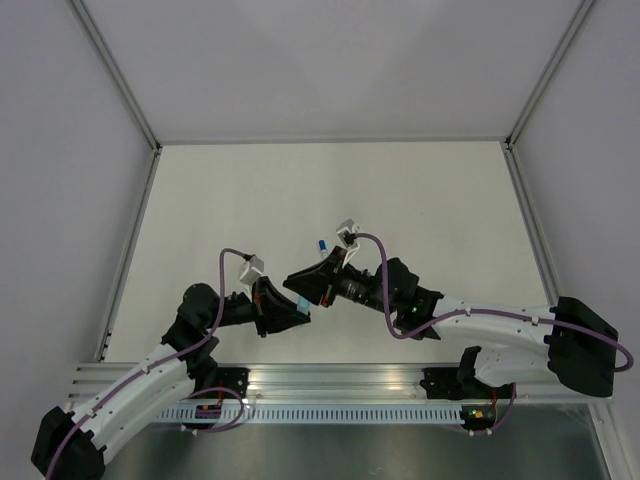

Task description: Insert the pens into the pen caps

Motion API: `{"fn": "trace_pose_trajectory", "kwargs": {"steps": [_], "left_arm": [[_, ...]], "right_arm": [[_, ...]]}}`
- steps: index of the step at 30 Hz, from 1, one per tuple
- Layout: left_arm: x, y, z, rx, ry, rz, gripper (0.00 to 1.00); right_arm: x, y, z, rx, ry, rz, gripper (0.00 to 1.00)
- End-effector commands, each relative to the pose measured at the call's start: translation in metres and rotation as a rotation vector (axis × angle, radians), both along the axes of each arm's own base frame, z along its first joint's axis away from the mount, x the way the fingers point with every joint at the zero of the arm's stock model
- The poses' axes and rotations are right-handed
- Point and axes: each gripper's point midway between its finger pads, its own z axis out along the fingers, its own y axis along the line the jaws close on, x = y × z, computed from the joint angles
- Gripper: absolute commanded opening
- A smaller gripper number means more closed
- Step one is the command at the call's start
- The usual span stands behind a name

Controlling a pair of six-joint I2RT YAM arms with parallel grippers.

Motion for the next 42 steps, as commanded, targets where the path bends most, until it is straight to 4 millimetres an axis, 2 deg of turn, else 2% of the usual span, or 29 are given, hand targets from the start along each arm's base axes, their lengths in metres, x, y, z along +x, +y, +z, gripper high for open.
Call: {"fn": "trace_pose_trajectory", "kwargs": {"steps": [1,5,6,8,9,10,12,14,17,20,26,29,33,37,38,42], "left_arm": [[0.011,0.003,0.070,-0.178,-0.153,0.075,0.02],[0.008,0.000,0.090,-0.216,-0.132,0.036,0.02],[0.008,0.000,0.102,-0.230,-0.148,0.039,0.02],[0.017,0.000,0.105,-0.215,-0.139,0.081,0.02],[0.018,0.001,0.114,-0.223,-0.153,0.092,0.02],[0.020,0.001,0.112,-0.207,-0.150,0.104,0.02],[0.023,0.004,0.121,-0.214,-0.160,0.131,0.02],[0.033,0.005,0.119,-0.191,-0.149,0.186,0.02],[0.046,0.010,0.111,-0.158,-0.134,0.263,0.02],[0.050,0.010,0.109,-0.156,-0.115,0.276,0.02],[0.056,0.014,0.119,-0.173,-0.110,0.320,0.02],[0.069,0.016,0.117,-0.137,-0.095,0.379,0.02],[0.078,0.019,0.111,-0.096,-0.085,0.422,0.02],[0.076,0.020,0.110,-0.094,-0.087,0.395,0.02],[0.077,0.022,0.110,-0.095,-0.085,0.402,0.02],[0.083,0.021,0.106,-0.089,-0.070,0.408,0.02]], "right_arm": [[-0.026,0.007,-0.065,-0.139,0.095,0.119,0.00],[-0.040,0.007,-0.082,-0.174,0.120,0.189,0.00],[-0.042,0.006,-0.087,-0.189,0.131,0.192,0.00],[-0.049,0.008,-0.097,-0.216,0.143,0.205,0.00],[-0.051,0.007,-0.102,-0.240,0.147,0.197,0.00],[-0.057,0.007,-0.106,-0.257,0.148,0.206,0.00],[-0.058,0.004,-0.110,-0.281,0.149,0.186,0.00],[-0.059,0.001,-0.112,-0.289,0.147,0.180,0.00],[-0.061,-0.005,-0.106,-0.277,0.141,0.164,0.00],[-0.065,-0.006,-0.100,-0.272,0.139,0.169,0.00],[-0.072,-0.008,-0.107,-0.280,0.156,0.178,0.00],[-0.074,-0.005,-0.112,-0.276,0.203,0.176,0.00],[-0.090,-0.005,-0.116,-0.286,0.212,0.205,0.00],[-0.099,-0.013,-0.121,-0.281,0.198,0.242,0.00],[-0.107,-0.014,-0.118,-0.260,0.191,0.289,0.00],[-0.115,-0.011,-0.114,-0.243,0.190,0.336,0.00]]}}
